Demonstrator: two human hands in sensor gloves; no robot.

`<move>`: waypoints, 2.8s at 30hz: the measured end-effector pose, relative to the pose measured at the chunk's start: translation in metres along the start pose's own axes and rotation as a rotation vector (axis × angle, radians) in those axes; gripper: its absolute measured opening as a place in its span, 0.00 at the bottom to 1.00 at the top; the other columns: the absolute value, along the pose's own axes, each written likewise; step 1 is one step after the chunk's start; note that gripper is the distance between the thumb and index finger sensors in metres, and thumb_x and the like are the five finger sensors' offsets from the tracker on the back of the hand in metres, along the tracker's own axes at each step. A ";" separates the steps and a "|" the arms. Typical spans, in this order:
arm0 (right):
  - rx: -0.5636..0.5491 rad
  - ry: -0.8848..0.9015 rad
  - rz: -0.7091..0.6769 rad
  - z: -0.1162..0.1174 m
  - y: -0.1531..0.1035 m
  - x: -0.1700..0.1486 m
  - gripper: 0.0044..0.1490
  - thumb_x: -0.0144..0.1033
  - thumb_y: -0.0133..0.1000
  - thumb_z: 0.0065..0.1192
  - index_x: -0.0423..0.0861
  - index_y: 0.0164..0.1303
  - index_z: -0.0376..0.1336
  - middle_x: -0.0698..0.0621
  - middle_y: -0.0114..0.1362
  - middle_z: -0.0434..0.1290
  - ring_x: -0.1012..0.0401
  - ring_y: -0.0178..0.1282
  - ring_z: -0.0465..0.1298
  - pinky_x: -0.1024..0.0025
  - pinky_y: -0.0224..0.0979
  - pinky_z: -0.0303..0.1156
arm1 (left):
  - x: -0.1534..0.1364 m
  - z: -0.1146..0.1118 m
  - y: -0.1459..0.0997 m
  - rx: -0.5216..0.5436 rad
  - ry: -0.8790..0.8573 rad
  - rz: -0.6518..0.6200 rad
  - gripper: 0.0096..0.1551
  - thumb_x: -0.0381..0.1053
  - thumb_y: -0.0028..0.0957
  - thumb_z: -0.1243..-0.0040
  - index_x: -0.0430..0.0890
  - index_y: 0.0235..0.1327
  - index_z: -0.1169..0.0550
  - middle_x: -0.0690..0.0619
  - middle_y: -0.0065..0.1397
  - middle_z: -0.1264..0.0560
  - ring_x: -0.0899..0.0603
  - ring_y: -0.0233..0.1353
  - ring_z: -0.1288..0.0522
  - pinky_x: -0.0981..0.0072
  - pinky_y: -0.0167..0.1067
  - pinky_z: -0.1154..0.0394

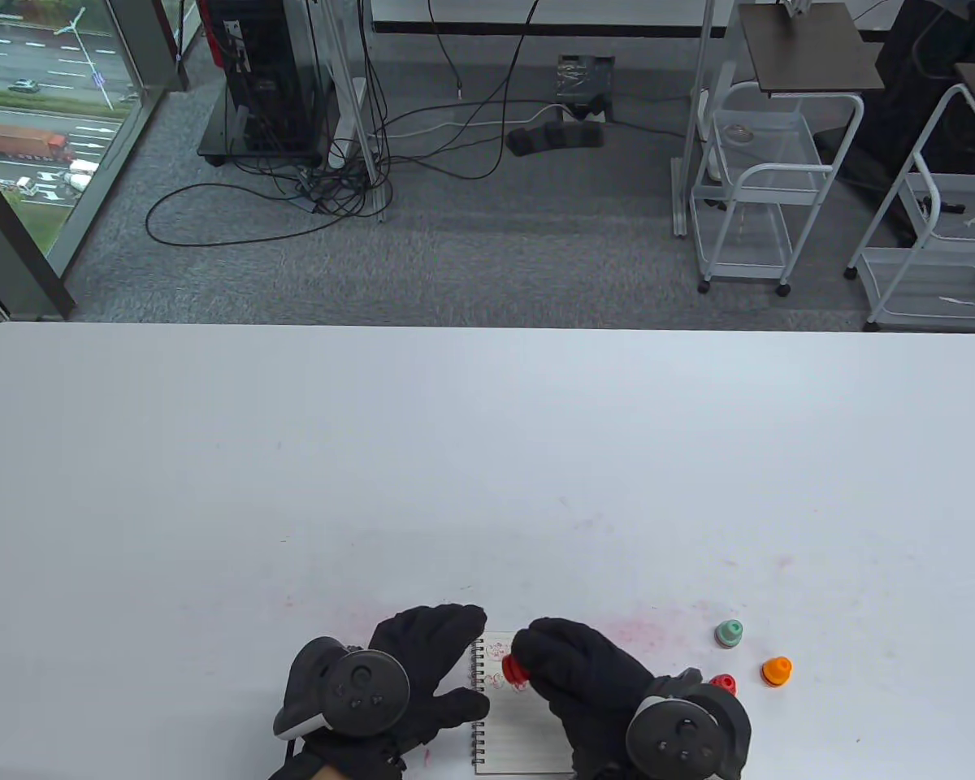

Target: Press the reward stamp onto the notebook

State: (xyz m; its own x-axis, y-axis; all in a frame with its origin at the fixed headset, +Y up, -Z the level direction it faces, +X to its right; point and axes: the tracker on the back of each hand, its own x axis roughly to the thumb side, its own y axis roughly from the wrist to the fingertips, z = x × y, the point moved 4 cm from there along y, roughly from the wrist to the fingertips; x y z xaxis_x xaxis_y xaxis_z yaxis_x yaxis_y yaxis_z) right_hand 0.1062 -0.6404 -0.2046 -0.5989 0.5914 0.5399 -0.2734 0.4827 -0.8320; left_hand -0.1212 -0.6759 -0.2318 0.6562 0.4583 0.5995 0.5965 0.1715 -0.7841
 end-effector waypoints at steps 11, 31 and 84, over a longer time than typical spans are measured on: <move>-0.130 -0.426 0.116 -0.126 0.002 -0.048 0.25 0.29 0.49 0.71 0.51 0.59 0.72 0.46 0.68 0.76 0.49 0.59 0.80 0.53 0.61 0.78 | -0.029 0.014 -0.007 0.007 0.137 0.087 0.50 0.69 0.49 0.44 0.45 0.82 0.33 0.39 0.82 0.33 0.30 0.77 0.32 0.30 0.71 0.35; 0.080 -0.675 0.587 -0.153 -0.053 -0.205 0.29 0.26 0.50 0.70 0.52 0.63 0.69 0.47 0.72 0.72 0.48 0.62 0.77 0.52 0.64 0.77 | -0.044 0.001 0.001 -0.097 0.189 0.134 0.50 0.70 0.51 0.46 0.47 0.84 0.36 0.37 0.85 0.37 0.28 0.79 0.35 0.29 0.72 0.37; 0.380 -0.618 0.299 -0.013 0.004 -0.076 0.49 0.61 0.56 0.49 0.57 0.85 0.40 0.44 0.92 0.36 0.26 0.81 0.31 0.13 0.68 0.32 | -0.066 0.011 -0.014 -0.098 0.387 0.331 0.54 0.74 0.53 0.53 0.53 0.90 0.50 0.36 0.91 0.56 0.21 0.84 0.57 0.15 0.71 0.54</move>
State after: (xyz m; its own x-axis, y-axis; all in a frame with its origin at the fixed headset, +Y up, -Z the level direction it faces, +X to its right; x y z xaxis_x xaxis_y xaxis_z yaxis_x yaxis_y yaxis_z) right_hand 0.1604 -0.6757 -0.2474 -0.9676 0.1407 0.2098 -0.2063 0.0395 -0.9777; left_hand -0.1782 -0.6990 -0.2617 0.9289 0.1144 0.3522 0.3565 -0.0190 -0.9341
